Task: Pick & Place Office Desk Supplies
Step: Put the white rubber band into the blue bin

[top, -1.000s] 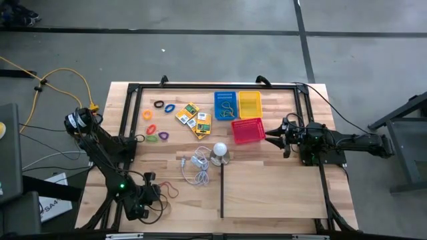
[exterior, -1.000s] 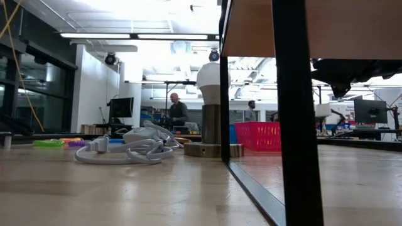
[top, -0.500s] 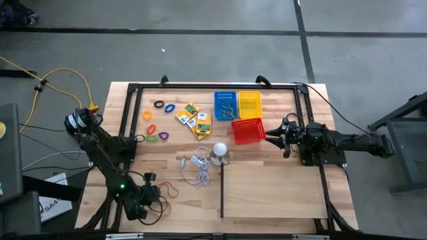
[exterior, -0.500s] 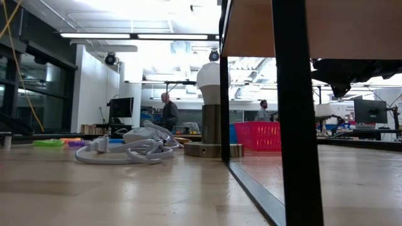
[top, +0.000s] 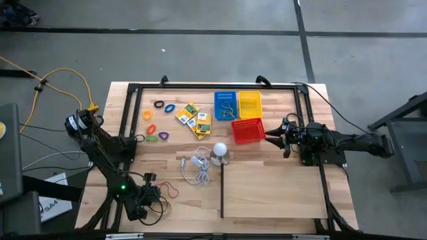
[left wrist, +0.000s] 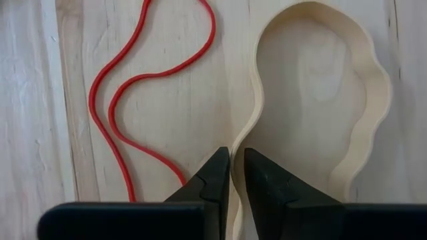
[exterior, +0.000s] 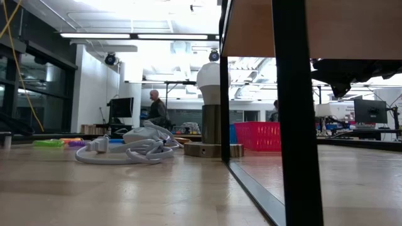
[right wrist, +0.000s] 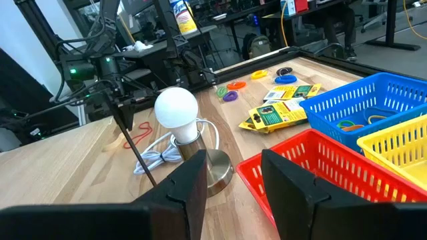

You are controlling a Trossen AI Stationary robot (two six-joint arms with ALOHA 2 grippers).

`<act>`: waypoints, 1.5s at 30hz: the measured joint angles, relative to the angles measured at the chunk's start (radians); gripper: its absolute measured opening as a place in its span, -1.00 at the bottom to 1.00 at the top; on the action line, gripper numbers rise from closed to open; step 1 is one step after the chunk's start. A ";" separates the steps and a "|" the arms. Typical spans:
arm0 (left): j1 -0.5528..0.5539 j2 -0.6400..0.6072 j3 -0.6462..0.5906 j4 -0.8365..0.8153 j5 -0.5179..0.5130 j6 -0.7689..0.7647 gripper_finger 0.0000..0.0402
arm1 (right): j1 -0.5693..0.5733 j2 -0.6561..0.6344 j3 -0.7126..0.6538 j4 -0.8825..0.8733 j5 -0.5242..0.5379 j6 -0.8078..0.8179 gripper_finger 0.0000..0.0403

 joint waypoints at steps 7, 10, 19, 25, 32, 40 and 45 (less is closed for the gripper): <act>0.000 0.000 0.000 -0.004 -0.001 0.000 -0.98 | 0.000 0.000 0.000 0.000 0.000 0.000 -0.35; 0.000 0.000 0.000 -0.004 -0.001 0.000 -0.99 | 0.000 0.000 0.000 0.000 0.000 0.000 -0.35; 0.000 -0.014 0.000 -0.003 -0.070 0.009 -0.99 | 0.000 0.000 0.000 0.000 0.000 0.000 -0.35; 0.000 -0.057 0.001 -0.002 -0.210 0.074 -1.00 | 0.000 0.000 0.000 0.000 0.000 0.000 -0.35; 0.000 -0.110 0.001 0.000 -0.397 0.192 -1.00 | 0.000 0.000 0.000 0.000 0.000 0.000 -0.35; 0.000 -0.196 0.001 0.020 -0.596 0.343 -1.00 | 0.000 0.000 0.000 0.000 0.000 0.000 -0.35; 0.000 -0.278 0.001 0.086 -0.687 0.482 -1.00 | 0.000 0.000 0.000 0.000 0.000 0.000 -0.35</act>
